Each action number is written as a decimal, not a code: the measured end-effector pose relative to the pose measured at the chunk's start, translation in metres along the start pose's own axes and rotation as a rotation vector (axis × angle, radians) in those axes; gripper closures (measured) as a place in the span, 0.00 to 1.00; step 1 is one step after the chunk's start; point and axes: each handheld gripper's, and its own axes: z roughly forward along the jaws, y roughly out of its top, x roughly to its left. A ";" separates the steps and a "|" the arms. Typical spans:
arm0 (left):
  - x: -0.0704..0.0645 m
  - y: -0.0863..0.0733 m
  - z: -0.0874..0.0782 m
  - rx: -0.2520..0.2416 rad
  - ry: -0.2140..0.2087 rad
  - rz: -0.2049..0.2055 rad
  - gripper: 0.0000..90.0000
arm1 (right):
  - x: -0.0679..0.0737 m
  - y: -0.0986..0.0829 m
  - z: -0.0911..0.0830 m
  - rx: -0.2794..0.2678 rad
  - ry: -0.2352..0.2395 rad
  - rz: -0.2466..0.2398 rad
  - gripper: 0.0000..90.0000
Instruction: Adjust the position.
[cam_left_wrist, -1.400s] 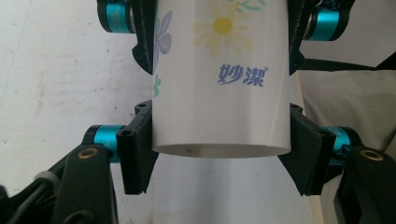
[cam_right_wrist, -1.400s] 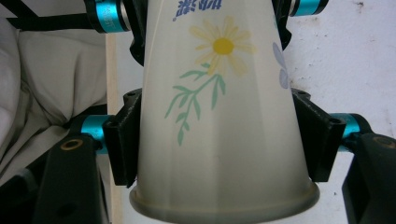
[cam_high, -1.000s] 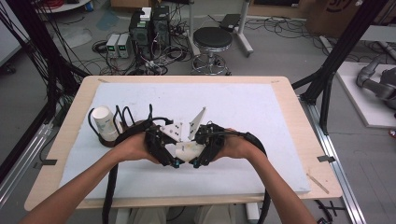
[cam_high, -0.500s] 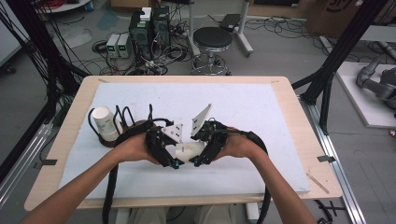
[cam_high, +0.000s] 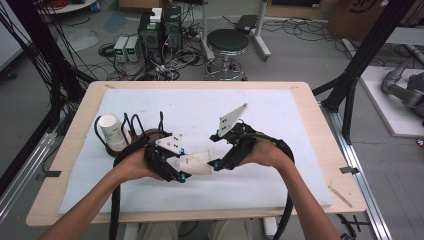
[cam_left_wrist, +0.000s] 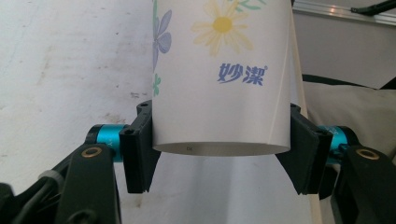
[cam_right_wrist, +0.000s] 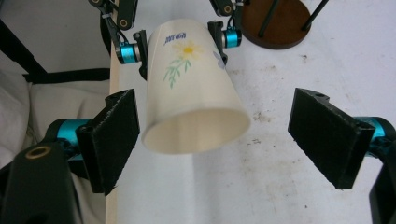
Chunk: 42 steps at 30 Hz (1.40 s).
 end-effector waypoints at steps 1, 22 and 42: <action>0.000 -0.002 -0.002 -0.011 0.003 0.001 0.41 | 0.000 -0.002 -0.001 -0.007 -0.001 0.005 0.19; -0.003 -0.031 -0.016 -0.374 0.009 -0.127 0.41 | 0.003 -0.049 0.008 -0.248 -0.006 0.121 0.19; -0.011 -0.037 -0.002 -0.546 -0.016 -0.133 0.41 | 0.013 -0.057 0.030 -0.437 0.051 0.151 0.19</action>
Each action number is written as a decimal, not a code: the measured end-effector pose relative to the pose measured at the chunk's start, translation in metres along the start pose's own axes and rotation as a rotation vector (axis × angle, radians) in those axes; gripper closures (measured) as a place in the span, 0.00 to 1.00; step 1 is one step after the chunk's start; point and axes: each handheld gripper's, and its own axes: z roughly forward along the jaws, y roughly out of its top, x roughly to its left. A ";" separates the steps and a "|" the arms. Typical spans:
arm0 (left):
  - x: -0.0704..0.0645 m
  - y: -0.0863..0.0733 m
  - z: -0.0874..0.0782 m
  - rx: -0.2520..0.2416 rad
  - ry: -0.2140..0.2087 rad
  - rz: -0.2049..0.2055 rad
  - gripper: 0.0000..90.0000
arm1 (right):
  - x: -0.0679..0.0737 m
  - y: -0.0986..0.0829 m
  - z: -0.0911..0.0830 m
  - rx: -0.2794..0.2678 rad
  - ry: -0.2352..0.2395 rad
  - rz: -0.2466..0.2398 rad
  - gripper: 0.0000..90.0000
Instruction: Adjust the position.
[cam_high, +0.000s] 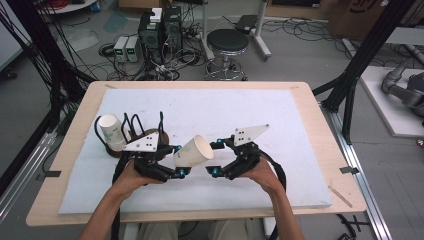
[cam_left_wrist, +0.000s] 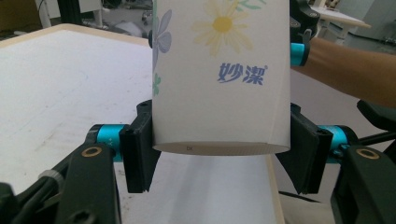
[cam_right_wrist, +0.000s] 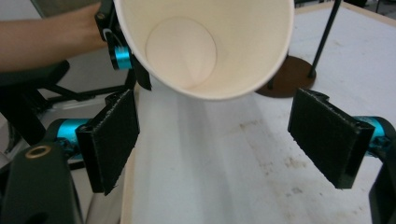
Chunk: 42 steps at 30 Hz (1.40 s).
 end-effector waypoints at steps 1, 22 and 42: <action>0.000 0.000 0.001 -0.002 -0.002 -0.001 0.41 | 0.000 0.000 0.001 -0.006 0.004 -0.001 0.19; 0.001 0.001 0.014 -0.019 -0.042 0.030 0.41 | 0.000 0.007 0.013 -0.076 0.059 -0.026 0.19; 0.000 0.001 0.018 -0.005 -0.064 0.052 0.41 | 0.000 0.010 0.012 -0.122 0.083 -0.053 0.30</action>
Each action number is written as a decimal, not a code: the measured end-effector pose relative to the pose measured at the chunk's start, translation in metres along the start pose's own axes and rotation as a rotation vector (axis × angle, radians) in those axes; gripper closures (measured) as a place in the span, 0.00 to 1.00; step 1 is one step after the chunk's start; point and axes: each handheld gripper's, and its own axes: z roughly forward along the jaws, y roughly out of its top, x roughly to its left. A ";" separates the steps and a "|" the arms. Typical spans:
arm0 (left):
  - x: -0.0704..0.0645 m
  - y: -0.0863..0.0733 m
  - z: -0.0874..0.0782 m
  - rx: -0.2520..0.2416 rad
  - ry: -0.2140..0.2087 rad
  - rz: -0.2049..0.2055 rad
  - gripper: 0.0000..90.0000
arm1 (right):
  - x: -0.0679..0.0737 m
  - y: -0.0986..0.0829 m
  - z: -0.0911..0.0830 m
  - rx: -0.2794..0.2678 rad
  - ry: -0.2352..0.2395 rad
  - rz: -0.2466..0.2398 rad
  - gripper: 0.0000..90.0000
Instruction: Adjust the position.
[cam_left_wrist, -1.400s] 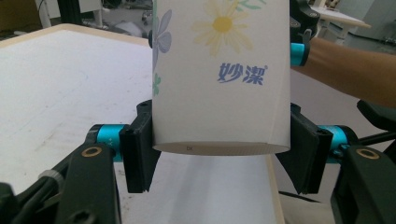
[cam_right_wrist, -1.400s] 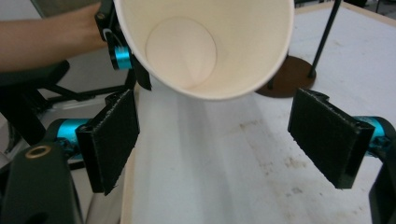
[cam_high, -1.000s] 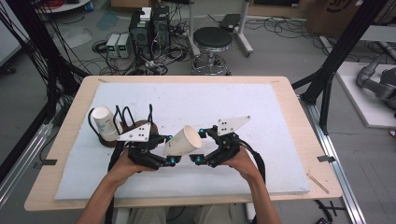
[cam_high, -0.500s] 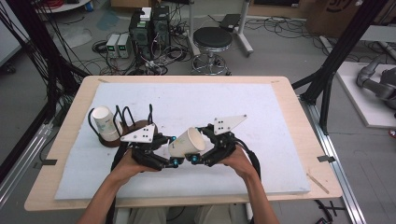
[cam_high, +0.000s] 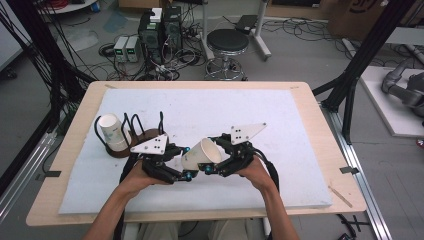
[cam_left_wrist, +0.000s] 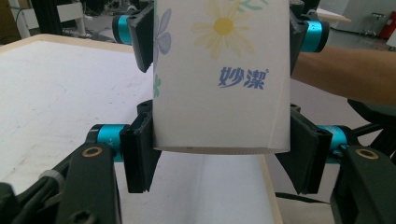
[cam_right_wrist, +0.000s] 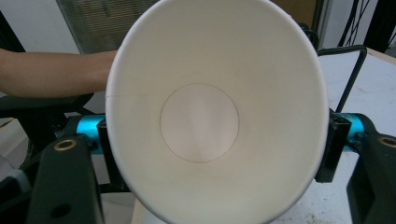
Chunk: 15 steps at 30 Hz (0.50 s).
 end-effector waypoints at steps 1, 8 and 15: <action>0.000 0.000 0.000 0.000 0.000 -0.001 0.41 | 0.000 0.000 0.000 0.000 0.001 0.000 0.30; -0.002 0.001 0.000 0.019 0.036 -0.038 0.14 | 0.001 0.000 -0.001 -0.002 0.000 -0.003 0.30; -0.004 0.001 0.000 0.056 0.043 -0.007 0.14 | 0.000 0.001 -0.004 0.003 -0.019 0.004 0.30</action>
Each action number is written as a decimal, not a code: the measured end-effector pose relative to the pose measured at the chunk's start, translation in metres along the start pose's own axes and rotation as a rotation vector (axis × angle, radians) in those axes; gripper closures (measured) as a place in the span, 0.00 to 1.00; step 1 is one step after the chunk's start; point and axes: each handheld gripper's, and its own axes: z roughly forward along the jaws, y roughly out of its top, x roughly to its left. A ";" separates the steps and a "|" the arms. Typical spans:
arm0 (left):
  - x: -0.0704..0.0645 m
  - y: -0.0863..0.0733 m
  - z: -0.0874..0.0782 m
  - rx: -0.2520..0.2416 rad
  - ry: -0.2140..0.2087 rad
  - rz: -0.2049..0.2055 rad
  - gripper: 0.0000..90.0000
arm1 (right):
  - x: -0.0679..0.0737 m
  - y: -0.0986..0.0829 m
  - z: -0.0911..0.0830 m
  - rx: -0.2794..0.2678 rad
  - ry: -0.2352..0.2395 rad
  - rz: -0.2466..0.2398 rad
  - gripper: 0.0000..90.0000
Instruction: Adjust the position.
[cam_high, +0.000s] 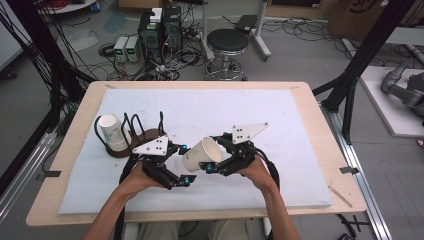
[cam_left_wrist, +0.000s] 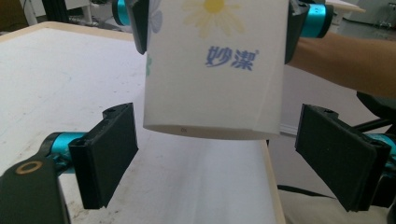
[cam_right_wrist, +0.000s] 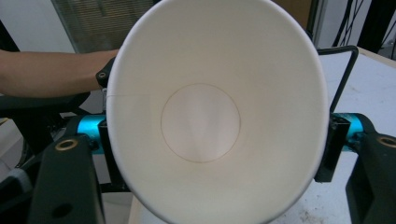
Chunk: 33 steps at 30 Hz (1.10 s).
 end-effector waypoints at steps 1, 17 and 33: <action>0.000 0.000 0.000 0.009 0.010 0.001 0.15 | 0.000 0.000 -0.001 0.005 -0.007 0.001 0.30; -0.011 -0.031 -0.044 0.089 0.321 -0.068 0.15 | -0.012 0.006 -0.012 0.116 -0.175 0.072 0.30; -0.018 -0.067 -0.079 0.063 0.643 -0.135 0.15 | -0.029 0.030 0.007 0.440 -0.423 0.081 0.30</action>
